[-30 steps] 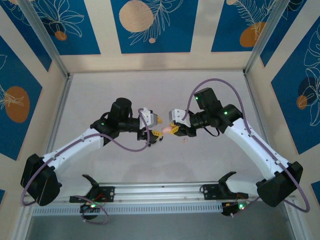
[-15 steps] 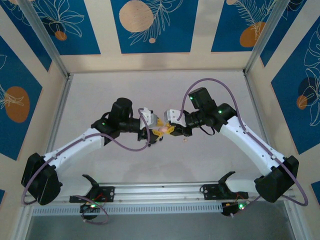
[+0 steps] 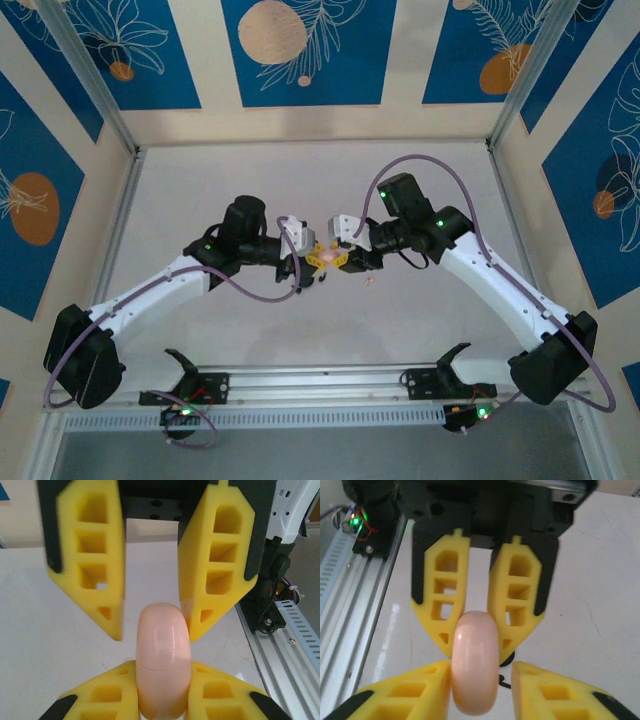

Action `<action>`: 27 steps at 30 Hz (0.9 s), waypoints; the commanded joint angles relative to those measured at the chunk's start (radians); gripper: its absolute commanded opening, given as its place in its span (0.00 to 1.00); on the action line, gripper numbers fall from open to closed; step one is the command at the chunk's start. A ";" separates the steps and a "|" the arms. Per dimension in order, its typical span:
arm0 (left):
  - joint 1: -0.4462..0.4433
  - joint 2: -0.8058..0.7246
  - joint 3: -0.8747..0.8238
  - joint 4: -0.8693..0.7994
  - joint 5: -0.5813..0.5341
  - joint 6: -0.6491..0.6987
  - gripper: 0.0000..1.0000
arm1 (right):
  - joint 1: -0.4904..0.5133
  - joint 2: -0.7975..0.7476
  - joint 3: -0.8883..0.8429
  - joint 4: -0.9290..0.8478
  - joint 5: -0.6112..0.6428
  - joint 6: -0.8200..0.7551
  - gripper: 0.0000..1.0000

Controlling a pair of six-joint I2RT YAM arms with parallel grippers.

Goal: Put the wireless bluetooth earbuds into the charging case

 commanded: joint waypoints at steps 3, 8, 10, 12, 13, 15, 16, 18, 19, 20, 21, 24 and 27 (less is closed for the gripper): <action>-0.003 0.008 0.019 0.018 0.045 -0.011 0.15 | -0.049 -0.008 -0.013 0.095 0.020 0.082 0.43; -0.003 0.005 0.007 0.027 0.042 -0.010 0.13 | -0.088 -0.001 -0.016 0.137 0.039 0.130 0.44; -0.003 0.005 0.000 0.037 0.042 -0.013 0.13 | -0.100 -0.002 -0.019 0.147 0.025 0.149 0.44; -0.003 0.005 -0.007 0.052 0.039 -0.018 0.13 | -0.115 -0.006 -0.024 0.161 -0.004 0.176 0.44; -0.003 0.005 -0.012 0.060 0.038 -0.020 0.13 | -0.121 -0.011 -0.026 0.168 -0.019 0.190 0.45; -0.004 0.005 -0.025 0.080 0.030 -0.025 0.13 | -0.142 -0.021 -0.035 0.182 -0.054 0.226 0.45; -0.003 0.005 -0.032 0.093 0.025 -0.028 0.13 | -0.151 -0.025 -0.035 0.183 -0.068 0.241 0.46; -0.002 0.003 -0.061 0.134 0.001 -0.039 0.13 | -0.174 -0.038 -0.039 0.183 -0.102 0.282 0.47; -0.002 0.002 -0.076 0.158 -0.013 -0.046 0.14 | -0.186 -0.044 -0.043 0.186 -0.110 0.307 0.47; 0.001 0.001 -0.095 0.187 -0.034 -0.057 0.13 | -0.198 -0.051 -0.046 0.189 -0.115 0.349 0.48; 0.000 0.002 -0.117 0.222 -0.060 -0.069 0.14 | -0.212 -0.055 -0.050 0.191 -0.108 0.402 0.48; 0.002 0.001 -0.181 0.314 -0.129 -0.108 0.13 | -0.254 -0.052 -0.054 0.177 -0.072 0.606 0.48; 0.002 0.005 -0.243 0.406 -0.199 -0.157 0.13 | -0.288 -0.024 -0.047 0.084 0.016 0.818 0.47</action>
